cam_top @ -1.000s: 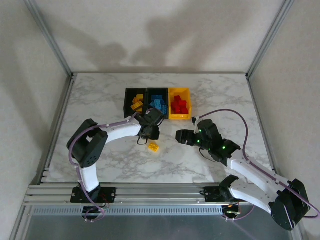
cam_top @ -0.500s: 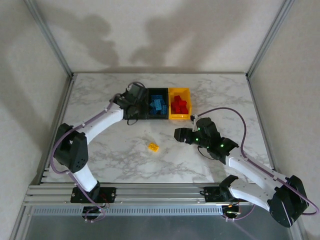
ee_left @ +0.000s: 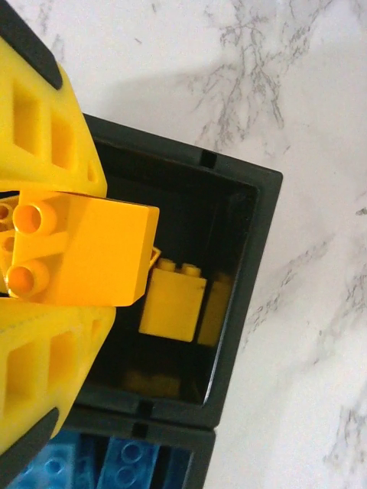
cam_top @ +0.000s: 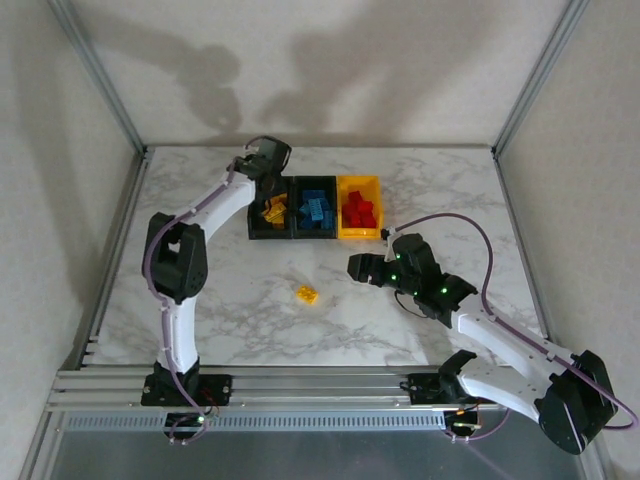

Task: Sort the legos into containers by color
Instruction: Place the lego in the container.

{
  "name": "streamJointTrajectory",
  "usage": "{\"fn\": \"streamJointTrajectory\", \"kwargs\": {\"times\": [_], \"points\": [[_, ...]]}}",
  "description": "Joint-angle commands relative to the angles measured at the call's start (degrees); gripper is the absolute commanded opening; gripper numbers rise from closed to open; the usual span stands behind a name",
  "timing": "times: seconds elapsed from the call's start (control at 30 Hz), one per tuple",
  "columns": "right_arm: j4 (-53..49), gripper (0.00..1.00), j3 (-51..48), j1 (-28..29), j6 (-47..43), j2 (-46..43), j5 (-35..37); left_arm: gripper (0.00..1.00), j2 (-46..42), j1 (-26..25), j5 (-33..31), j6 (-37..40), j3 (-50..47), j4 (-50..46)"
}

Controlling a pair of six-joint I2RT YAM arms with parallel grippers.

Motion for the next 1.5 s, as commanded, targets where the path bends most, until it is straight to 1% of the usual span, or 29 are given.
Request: {"fn": "streamJointTrajectory", "kwargs": {"times": [0.0, 0.1, 0.23, 0.5, 0.6, 0.63, 0.73, 0.8, 0.83, 0.9, 0.93, 1.23, 1.37, 1.4, 1.47], "points": [[0.0, 0.70, 1.7, 0.3, -0.2, 0.0, -0.2, 0.21, 3.1, 0.5, -4.2, 1.5, 4.7, -2.9], [-0.3, 0.70, 1.7, 0.2, -0.2, 0.0, -0.1, 0.23, 5.9, 1.0, -5.1, 1.4, 7.7, -3.6], [-0.1, 0.70, 1.4, 0.3, 0.1, 0.0, 0.1, 0.24, 10.7, 1.1, -7.1, 0.4, 13.4, -7.6], [-1.1, 0.71, 2.0, 0.3, -0.2, -0.1, 0.6, 0.26, 12.1, 1.2, -6.4, 0.8, 13.2, -6.8], [-0.6, 0.71, 2.1, 0.3, -0.2, 0.4, 0.6, 0.31, 12.1, 1.2, -6.1, 0.9, 13.3, -6.7], [-0.6, 0.71, 2.1, 0.3, 0.0, 0.3, 0.5, 0.35, 12.1, 1.1, -6.3, 0.7, 13.3, -6.8], [-0.5, 0.71, 2.3, 0.3, -0.2, 0.6, 0.5, 0.42, 11.8, 1.1, -5.8, 0.6, 13.3, -6.9], [-0.7, 0.70, 2.4, 0.3, -0.3, 0.8, 0.5, 0.44, 11.3, 1.1, -5.5, 0.6, 13.4, -7.1], [-0.7, 0.70, 2.5, 0.3, -0.4, 0.8, 0.5, 0.44, 10.9, 1.1, -5.5, 0.5, 13.3, -7.2], [-0.5, 0.71, 2.6, 0.3, -0.5, 1.0, 0.4, 0.49, 9.8, 1.0, -5.4, 0.4, 13.0, -7.2], [-0.4, 0.71, 2.7, 0.3, -0.5, 1.1, 0.4, 0.50, 9.3, 1.0, -5.4, 0.4, 12.7, -7.1], [0.4, 0.70, 3.2, 0.3, -0.9, 1.8, -0.2, 0.50, 4.4, 0.1, -4.1, 0.3, 10.2, -7.5], [0.5, 0.71, 3.5, 0.3, -1.6, 1.6, -0.8, 0.51, -2.3, -1.5, -2.1, -0.1, 4.4, -6.1], [0.5, 0.71, 3.5, 0.3, -1.9, 1.6, -1.0, 0.53, -4.5, -1.8, -0.8, 0.0, 2.1, -5.2], [0.1, 0.71, 3.7, 0.3, -2.9, 1.6, -1.4, 0.55, -9.6, -2.1, 4.0, 0.0, -4.0, -2.6]]}}
